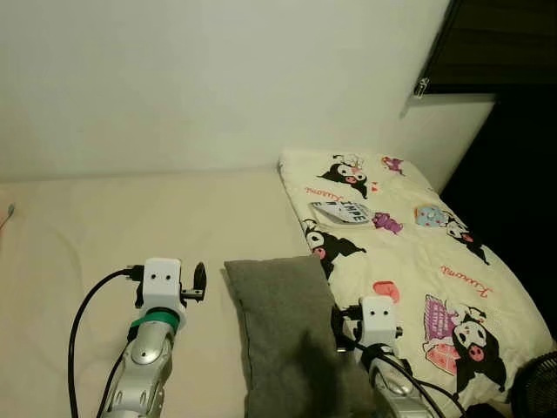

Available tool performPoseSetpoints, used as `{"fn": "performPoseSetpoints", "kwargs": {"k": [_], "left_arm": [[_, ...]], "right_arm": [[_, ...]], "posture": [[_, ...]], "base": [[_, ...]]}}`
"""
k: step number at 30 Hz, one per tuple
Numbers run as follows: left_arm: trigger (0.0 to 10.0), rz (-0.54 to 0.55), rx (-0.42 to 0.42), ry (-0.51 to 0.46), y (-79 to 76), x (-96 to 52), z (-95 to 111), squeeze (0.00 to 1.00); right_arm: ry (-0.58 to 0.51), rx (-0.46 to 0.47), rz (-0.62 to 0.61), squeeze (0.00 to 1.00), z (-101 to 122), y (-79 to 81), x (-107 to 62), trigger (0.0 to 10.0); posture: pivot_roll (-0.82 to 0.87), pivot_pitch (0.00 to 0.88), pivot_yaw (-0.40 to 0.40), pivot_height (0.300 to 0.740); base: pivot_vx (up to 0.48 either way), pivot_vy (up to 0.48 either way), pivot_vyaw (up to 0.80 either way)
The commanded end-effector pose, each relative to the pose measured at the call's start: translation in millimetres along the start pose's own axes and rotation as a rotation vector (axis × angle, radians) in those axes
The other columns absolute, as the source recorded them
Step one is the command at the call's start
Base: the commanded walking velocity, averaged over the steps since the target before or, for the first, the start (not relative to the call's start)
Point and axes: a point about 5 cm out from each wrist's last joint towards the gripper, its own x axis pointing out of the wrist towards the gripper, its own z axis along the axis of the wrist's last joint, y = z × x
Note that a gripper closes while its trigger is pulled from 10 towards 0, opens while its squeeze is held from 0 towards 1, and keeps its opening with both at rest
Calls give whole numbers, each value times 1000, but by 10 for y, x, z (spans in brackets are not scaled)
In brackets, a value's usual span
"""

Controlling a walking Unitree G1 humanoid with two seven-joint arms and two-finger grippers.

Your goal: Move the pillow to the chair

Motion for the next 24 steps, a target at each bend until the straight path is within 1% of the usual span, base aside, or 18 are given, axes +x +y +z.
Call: {"fn": "performPoseSetpoints", "kwargs": {"k": [1, 6, 7, 8, 10, 14, 20, 22, 24], "left_arm": [[10000, -13, 21, 18, -21, -3, -42, 0], [10000, -20, 25, 21, -32, -4, -52, 0], [10000, -33, 29, 30, -52, -7, -67, 0], [10000, -33, 29, 30, -52, -7, -67, 0], [10000, -74, 53, 56, -131, -12, -115, 0], [10000, -96, 76, 53, -187, -8, -116, 0], [10000, -114, 85, 49, -183, 15, -102, 0], [10000, -127, 94, 65, -176, 37, -131, 0], [10000, -130, 98, 72, -172, 44, -143, 0]], "right_arm": [[20, -17, 4, 0, -38, -25, -10, 10000], [24, -23, -5, 0, -47, -27, -12, 10000], [33, -1, -16, 0, -63, -36, -16, 10000], [33, -1, -16, 0, -63, -36, -16, 10000], [69, 32, -33, 0, -120, -60, -23, 10000], [105, 60, -49, 0, -187, -63, -36, 10000], [106, 83, -79, 0, -216, -36, -53, 10000], [89, 79, -124, 0, -212, -54, -67, 10000], [84, 77, -142, 0, -211, -65, -73, 10000]], "posture": [[-29, 0, -23, 740], [-29, 0, -23, 740], [-30, 0, -25, 740], [-30, 0, -25, 740], [-29, 0, -25, 740], [-18, 0, -8, 740], [-13, 0, 23, 740], [-28, 0, 56, 740], [-34, 0, 65, 740]], "base": [[0, 0, 0], [0, 0, 800], [0, 0, 0], [0, 0, 0], [0, 0, 0], [0, 0, 0], [0, 0, 0], [0, 0, 0], [0, 0, 0]]}}
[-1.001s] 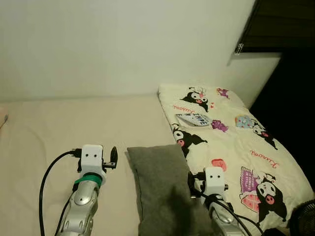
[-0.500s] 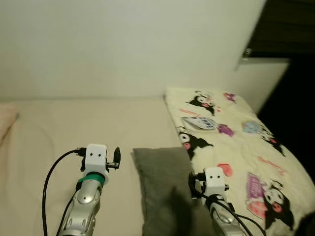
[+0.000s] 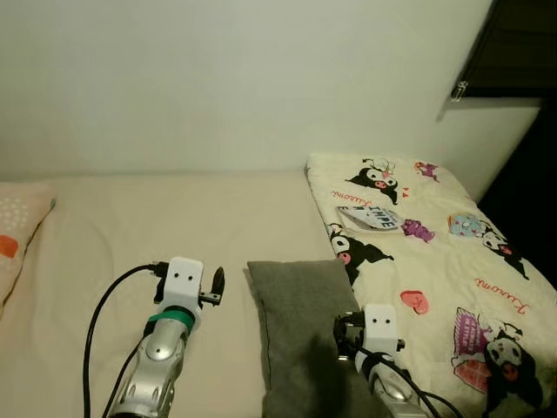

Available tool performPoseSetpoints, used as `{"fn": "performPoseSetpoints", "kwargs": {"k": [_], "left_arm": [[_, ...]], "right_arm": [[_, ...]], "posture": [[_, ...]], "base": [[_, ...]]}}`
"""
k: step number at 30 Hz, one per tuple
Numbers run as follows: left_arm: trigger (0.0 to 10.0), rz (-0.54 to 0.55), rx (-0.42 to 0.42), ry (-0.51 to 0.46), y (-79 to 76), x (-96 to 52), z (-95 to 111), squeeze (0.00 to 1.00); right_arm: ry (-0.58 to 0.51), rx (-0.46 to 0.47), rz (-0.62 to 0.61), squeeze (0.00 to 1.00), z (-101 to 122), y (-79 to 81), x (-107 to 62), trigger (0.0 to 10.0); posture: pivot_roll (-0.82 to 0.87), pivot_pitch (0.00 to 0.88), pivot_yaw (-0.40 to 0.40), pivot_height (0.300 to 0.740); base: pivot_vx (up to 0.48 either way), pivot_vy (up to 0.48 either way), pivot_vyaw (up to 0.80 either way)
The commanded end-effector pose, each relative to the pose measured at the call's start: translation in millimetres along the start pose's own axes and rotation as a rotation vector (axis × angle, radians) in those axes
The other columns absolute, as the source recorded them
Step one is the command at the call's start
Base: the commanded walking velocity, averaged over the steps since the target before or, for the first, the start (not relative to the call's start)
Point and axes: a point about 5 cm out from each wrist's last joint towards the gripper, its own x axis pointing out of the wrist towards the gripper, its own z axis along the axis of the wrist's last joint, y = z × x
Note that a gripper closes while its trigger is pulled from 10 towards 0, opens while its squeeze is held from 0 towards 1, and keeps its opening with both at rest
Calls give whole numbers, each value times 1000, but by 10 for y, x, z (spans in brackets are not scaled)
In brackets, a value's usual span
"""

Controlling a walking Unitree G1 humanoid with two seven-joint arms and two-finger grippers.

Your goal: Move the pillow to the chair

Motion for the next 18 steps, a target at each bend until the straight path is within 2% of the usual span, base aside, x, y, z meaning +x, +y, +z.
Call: {"fn": "performPoseSetpoints", "kwargs": {"k": [1, 3, 7, 18], "left_arm": [[10000, -25, 19, 16, -21, 9, -33, 0], [10000, -50, 28, 12, -53, 21, -20, 0], [10000, -53, 24, 3, -80, 15, -8, 0], [10000, -14, 4, 2, -57, -76, -87, 0]], "right_arm": [[20, 18, -61, 0, -78, -80, -40, 10000], [40, 50, -129, 0, -124, -209, -61, 10000], [53, 53, -152, 0, -181, -295, -98, 10000], [50, 22, -109, 0, -226, -224, -148, 10000]], "posture": [[-46, 0, 82, 740], [-52, 0, 88, 740], [-56, 0, 96, 740], [-48, 20, 63, 740]], "base": [[0, 0, 0], [0, 0, 0], [0, 0, 0], [0, 0, 0]]}}
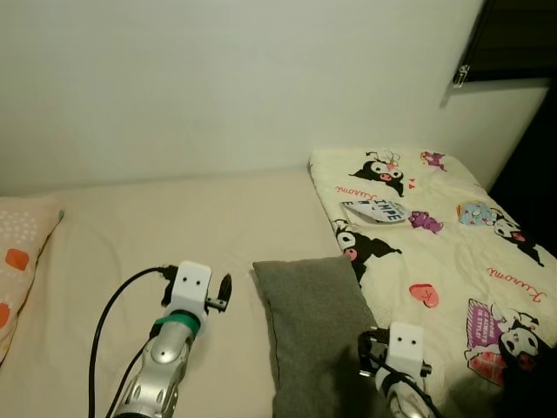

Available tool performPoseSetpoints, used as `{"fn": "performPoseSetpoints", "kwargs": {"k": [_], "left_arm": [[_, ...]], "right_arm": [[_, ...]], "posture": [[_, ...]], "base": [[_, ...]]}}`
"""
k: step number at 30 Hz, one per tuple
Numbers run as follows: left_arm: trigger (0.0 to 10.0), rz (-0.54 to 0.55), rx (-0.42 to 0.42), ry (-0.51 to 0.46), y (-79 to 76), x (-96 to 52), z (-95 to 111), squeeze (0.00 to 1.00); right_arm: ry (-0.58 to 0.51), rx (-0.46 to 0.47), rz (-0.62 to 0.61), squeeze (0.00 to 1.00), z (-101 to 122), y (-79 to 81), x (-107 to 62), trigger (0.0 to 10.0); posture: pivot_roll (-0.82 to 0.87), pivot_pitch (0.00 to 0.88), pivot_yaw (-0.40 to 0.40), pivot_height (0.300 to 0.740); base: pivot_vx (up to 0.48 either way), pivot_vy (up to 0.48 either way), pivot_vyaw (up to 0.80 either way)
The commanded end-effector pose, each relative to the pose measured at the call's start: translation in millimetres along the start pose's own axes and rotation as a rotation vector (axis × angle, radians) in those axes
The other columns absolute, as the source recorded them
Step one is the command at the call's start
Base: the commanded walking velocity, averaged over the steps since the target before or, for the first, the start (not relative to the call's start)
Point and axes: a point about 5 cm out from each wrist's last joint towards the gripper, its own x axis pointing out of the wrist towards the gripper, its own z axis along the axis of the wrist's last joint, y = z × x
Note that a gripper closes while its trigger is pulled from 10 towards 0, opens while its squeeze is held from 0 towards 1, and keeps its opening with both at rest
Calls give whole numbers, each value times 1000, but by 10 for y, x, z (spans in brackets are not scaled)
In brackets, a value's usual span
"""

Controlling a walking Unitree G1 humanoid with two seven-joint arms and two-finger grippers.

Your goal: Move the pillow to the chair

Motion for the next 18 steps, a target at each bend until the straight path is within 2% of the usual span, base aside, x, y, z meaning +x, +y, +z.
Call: {"fn": "performPoseSetpoints", "kwargs": {"k": [1, 9, 16, 18], "left_arm": [[10000, 17, 2, -3, 32, -23, -12, 0], [10000, 24, -23, 0, 63, -72, -29, 0], [10000, 9, -13, 2, 43, -68, -25, 0], [10000, 22, -38, 2, 51, -54, -6, 0]], "right_arm": [[4, -9, 6, 0, -22, 2, -17, 10000], [-3, -24, 42, 0, 56, 36, 34, 10000], [-2, -28, 41, 0, 44, 21, 19, 10000], [1, -27, 39, 0, 35, 13, 16, 10000]], "posture": [[-45, 26, 54, 740], [-41, 37, 35, 740], [-47, 42, 34, 740], [-47, 42, 34, 740]], "base": [[0, 0, 0], [0, 0, 0], [0, -447, 0], [0, -240, 0]]}}
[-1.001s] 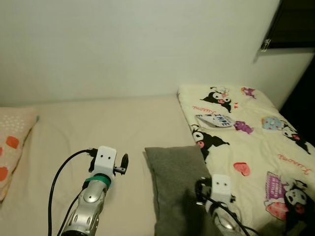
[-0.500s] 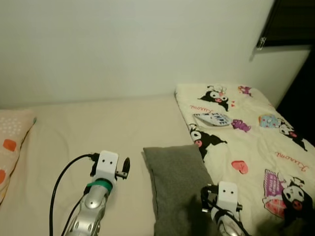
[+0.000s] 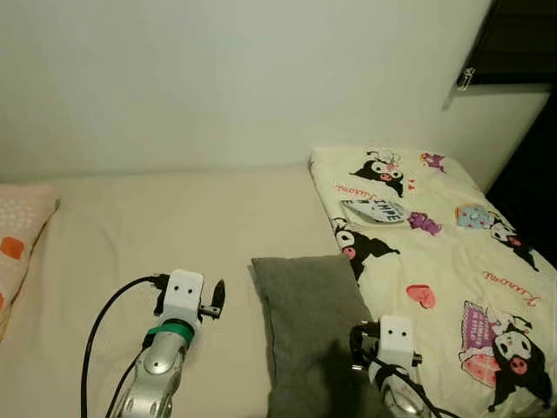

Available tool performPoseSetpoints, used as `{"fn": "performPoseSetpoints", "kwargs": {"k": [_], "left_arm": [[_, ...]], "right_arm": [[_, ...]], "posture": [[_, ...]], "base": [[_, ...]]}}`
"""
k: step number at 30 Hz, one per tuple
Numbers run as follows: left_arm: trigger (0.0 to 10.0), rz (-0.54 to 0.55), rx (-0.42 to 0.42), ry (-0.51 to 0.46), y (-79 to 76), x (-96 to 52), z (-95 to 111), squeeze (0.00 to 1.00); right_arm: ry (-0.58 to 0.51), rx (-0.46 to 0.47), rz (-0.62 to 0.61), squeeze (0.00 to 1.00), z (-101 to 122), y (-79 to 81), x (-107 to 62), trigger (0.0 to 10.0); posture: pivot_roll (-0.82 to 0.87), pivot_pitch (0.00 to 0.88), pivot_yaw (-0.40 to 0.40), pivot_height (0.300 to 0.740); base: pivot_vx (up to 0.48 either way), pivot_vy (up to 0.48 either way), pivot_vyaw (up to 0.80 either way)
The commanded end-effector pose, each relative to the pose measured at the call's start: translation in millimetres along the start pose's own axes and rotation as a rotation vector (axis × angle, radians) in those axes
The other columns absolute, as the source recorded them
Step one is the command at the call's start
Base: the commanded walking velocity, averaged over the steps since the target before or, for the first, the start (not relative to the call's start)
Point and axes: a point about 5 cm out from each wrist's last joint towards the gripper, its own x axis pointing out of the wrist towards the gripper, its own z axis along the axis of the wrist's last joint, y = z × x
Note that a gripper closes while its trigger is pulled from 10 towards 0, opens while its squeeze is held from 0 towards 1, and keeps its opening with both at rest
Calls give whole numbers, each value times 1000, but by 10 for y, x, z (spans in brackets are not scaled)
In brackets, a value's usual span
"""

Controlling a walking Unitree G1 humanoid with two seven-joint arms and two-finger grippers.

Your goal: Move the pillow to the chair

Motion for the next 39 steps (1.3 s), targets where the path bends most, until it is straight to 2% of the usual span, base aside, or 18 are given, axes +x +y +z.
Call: {"fn": "performPoseSetpoints", "kwargs": {"k": [1, 18, 24, 31, 39], "left_arm": [[10000, 6, -28, 13, -12, 1, 0, 0], [10000, 14, -11, 25, 10, 3, -26, 0], [10000, 12, 4, 44, 30, -32, -76, 0], [10000, 23, 2, 47, 58, -30, -91, 0], [10000, 19, -3, 36, 17, 18, -49, 0]], "right_arm": [[17, -2, -17, 0, -40, -64, -16, 10000], [30, 8, -14, 0, -26, -93, 4, 10000], [38, 32, 0, 0, -41, -46, 2, 10000], [33, 52, 9, 0, -7, 7, 22, 10000], [16, 59, 10, 0, 48, -14, 47, 10000]], "posture": [[-47, 42, 34, 740], [-42, 32, 24, 740], [-37, 25, 17, 740], [-42, 11, 12, 712], [-46, 10, 12, 679]], "base": [[0, 0, 0], [0, 0, 0], [0, 0, 0], [0, 0, 0], [0, 0, 0]]}}
